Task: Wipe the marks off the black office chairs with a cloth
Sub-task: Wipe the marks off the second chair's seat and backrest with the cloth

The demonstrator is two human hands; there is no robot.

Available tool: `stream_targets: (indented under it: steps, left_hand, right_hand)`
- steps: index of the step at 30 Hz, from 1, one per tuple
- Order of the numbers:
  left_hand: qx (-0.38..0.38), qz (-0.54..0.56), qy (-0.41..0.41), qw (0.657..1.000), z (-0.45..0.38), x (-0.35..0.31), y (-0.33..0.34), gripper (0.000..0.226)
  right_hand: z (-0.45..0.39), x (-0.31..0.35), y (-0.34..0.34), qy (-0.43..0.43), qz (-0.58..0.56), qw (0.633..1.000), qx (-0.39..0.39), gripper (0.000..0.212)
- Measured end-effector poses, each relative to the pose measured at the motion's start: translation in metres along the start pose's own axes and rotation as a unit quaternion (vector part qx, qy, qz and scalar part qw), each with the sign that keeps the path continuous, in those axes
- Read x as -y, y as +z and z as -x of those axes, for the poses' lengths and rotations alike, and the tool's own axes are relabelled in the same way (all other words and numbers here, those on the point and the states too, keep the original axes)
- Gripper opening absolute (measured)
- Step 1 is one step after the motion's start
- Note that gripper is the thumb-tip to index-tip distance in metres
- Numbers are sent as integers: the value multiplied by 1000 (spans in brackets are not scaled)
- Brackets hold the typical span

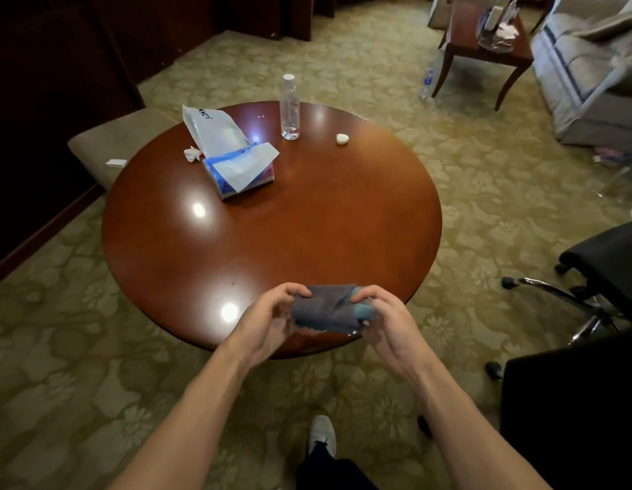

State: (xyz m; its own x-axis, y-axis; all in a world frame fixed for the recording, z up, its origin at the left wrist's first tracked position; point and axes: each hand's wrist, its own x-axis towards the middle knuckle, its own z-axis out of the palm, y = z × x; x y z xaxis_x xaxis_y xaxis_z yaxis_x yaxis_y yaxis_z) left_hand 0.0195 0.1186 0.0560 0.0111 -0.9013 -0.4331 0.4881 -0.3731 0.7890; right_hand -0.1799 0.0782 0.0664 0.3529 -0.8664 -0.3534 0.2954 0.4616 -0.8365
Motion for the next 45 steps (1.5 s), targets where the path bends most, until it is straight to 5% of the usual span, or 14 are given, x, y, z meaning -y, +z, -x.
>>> stream_targets:
  steps: [5, 8, 10, 12, 15, 19, 29, 33, 37, 45]
  left_hand:
    - [-118, -122, 53, 984, -33, 9, 12, 10]
    - [-169, -200, 62, 963, -38, 23, 20, 44]
    - [-182, -184, 31, 965, -42, 33, 15, 55]
    - [-191, -165, 7, 968, -51, 42, 6, 41]
    - [-203, -87, -12, 975, -56, 47, 0, 30]
    - [-205, -23, -4, 978, -55, 46, -2, 29]
    - [-172, -65, 30, 982, -61, 45, -10, 20]
    - [-148, -52, 6, 988, -61, 50, -14, 23]
    - [-136, -41, -19, 990, -64, 59, -20, 25]
    - [-140, -183, -9, 973, -72, 74, -27, 21]
  right_hand:
    - [-28, -6, -9, 8, 15, 999, -34, 28]
    - [-38, -22, -11, -27, 118, 989, -80, 8]
    - [-42, -31, -12, -2, 145, 984, -106, 39]
    - [-49, -39, -13, 27, 158, 976, -146, 61]
    - [-53, -54, -10, 8, 165, 962, -216, 49]
    - [-48, -67, -3, -73, 242, 945, -208, 5]
    - [-59, -65, 11, -10, 274, 946, -175, 29]
    - [-60, -66, 16, 40, 220, 961, -162, 9]
    - [-59, -71, 11, 59, 218, 960, -166, 14]
    - [-58, -77, -9, 50, 234, 948, -207, 29]
